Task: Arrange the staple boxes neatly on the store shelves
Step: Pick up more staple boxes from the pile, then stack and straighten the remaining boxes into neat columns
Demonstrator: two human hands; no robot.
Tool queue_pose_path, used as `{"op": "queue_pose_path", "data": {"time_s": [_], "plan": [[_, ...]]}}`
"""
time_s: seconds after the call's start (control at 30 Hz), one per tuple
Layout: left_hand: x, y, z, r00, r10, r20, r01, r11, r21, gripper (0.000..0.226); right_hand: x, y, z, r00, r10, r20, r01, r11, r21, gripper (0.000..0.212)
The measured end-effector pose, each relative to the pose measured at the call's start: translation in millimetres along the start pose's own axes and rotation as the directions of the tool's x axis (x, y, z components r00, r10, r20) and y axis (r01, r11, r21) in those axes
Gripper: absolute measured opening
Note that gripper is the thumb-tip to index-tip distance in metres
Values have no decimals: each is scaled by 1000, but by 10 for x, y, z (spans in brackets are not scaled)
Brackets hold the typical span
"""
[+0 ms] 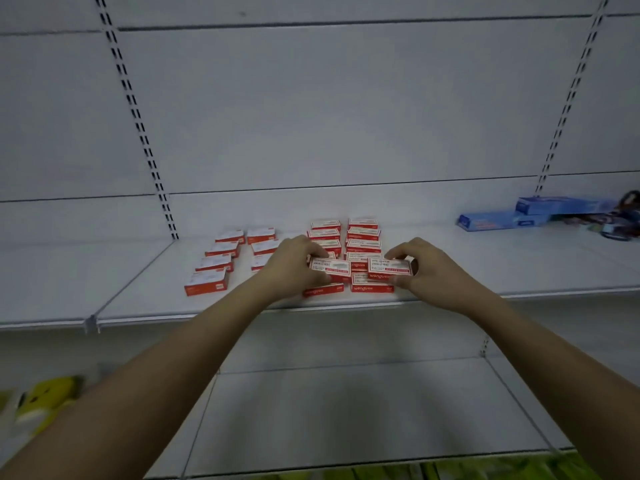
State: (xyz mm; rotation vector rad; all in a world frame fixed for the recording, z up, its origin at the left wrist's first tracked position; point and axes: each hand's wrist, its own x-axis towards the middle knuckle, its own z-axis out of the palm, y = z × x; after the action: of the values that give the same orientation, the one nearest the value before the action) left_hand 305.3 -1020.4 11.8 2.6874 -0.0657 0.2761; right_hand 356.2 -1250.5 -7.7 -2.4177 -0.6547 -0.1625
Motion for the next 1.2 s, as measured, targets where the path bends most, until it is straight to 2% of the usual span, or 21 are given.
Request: {"op": "queue_pose_path", "data": {"time_s": [0.2, 0.57, 0.8, 0.87, 1.03, 1.2], "plan": [[-50, 14, 59, 993, -81, 81, 76, 995, 65, 49, -26, 90, 67, 998, -20, 56, 18, 1000, 22, 37], [-106, 39, 122, 998, -68, 3, 66, 975, 213, 50, -20, 10, 136, 999, -36, 12, 36, 998, 57, 31], [-94, -27, 157, 999, -53, -5, 52, 972, 228, 53, -19, 32, 156, 999, -31, 29, 30, 999, 38, 31], [-110, -31, 132, 998, -46, -32, 53, 970, 236, 56, -9, 30, 134, 1000, -22, -5, 22, 999, 28, 31], [-186, -144, -179, 985, -34, -171, 67, 979, 194, 51, 134, -130, 7, 971, -13, -237, 18, 1000, 20, 28], [-263, -439, -594, 955, -87, -284, 111, 992, 67, 40, 395, -640, -56, 963, -67, -261, 107, 984, 141, 17]]}}
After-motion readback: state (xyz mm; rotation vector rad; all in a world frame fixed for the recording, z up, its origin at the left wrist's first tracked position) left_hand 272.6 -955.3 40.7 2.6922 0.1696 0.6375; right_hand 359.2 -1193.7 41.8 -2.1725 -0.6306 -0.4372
